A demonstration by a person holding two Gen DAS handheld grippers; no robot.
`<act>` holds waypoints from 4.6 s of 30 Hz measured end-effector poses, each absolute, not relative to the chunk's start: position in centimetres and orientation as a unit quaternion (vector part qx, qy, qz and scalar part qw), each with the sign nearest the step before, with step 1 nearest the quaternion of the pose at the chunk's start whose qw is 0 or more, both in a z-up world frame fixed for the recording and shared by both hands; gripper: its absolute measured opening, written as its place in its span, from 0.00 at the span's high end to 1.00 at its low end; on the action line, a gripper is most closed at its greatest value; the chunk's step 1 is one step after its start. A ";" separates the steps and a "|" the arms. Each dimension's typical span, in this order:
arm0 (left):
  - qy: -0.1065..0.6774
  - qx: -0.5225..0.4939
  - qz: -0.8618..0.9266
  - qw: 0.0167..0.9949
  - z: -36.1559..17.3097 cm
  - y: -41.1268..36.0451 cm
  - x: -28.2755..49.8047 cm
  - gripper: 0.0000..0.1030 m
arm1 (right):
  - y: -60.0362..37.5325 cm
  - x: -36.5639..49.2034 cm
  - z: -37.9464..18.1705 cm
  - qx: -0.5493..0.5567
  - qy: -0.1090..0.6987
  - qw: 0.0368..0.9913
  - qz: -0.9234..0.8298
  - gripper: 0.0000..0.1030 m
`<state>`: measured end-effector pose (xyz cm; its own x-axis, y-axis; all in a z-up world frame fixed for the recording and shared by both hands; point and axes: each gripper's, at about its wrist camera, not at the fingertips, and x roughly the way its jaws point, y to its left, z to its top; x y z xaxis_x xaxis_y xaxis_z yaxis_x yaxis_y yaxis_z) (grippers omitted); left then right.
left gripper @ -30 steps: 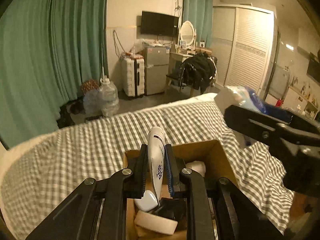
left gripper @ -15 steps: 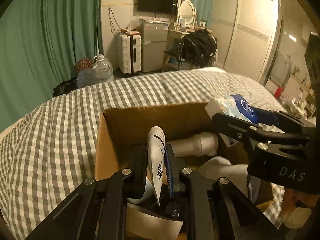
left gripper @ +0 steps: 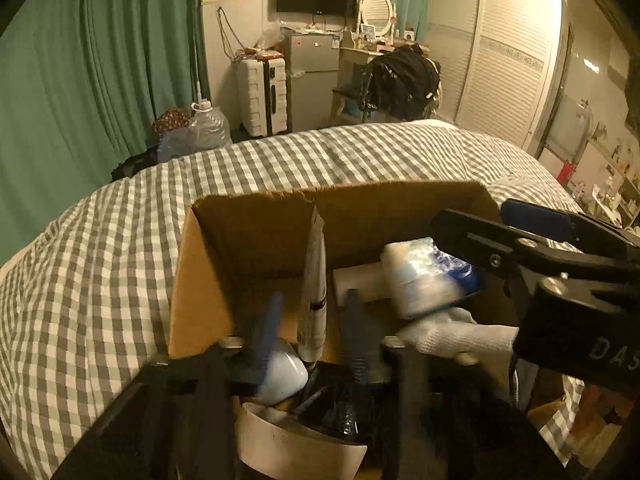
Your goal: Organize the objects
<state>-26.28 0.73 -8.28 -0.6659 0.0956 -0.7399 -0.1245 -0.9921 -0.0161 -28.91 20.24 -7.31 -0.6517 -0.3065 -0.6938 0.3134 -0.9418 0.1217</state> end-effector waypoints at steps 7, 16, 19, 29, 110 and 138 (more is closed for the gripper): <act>0.007 -0.383 0.923 0.041 -5.4 0.3 -26.2 0.33 | 20.7 -28.3 -5.1 0.353 -0.009 0.172 -0.920 0.19; 0.010 -0.312 0.950 0.021 3.2 -0.5 -21.9 0.19 | 22.9 -24.1 1.7 0.281 -0.016 0.142 -0.949 0.08; 0.016 -0.278 0.960 0.016 6.4 -0.6 -19.6 0.09 | 23.7 -21.7 4.7 0.260 -0.013 0.138 -0.956 0.08; 0.017 -0.199 0.980 0.008 14.5 -1.0 -12.4 0.01 | 24.8 -12.8 12.7 0.188 0.008 0.142 -0.972 0.01; 0.011 -0.231 0.971 -0.065 0.4 -3.2 -5.5 0.00 | 24.1 -6.8 -2.0 0.223 0.053 0.100 -0.968 0.00; 0.018 -0.234 0.970 -0.070 0.2 -3.1 -5.6 0.00 | 24.1 -6.7 -2.2 0.227 0.053 0.101 -0.967 0.00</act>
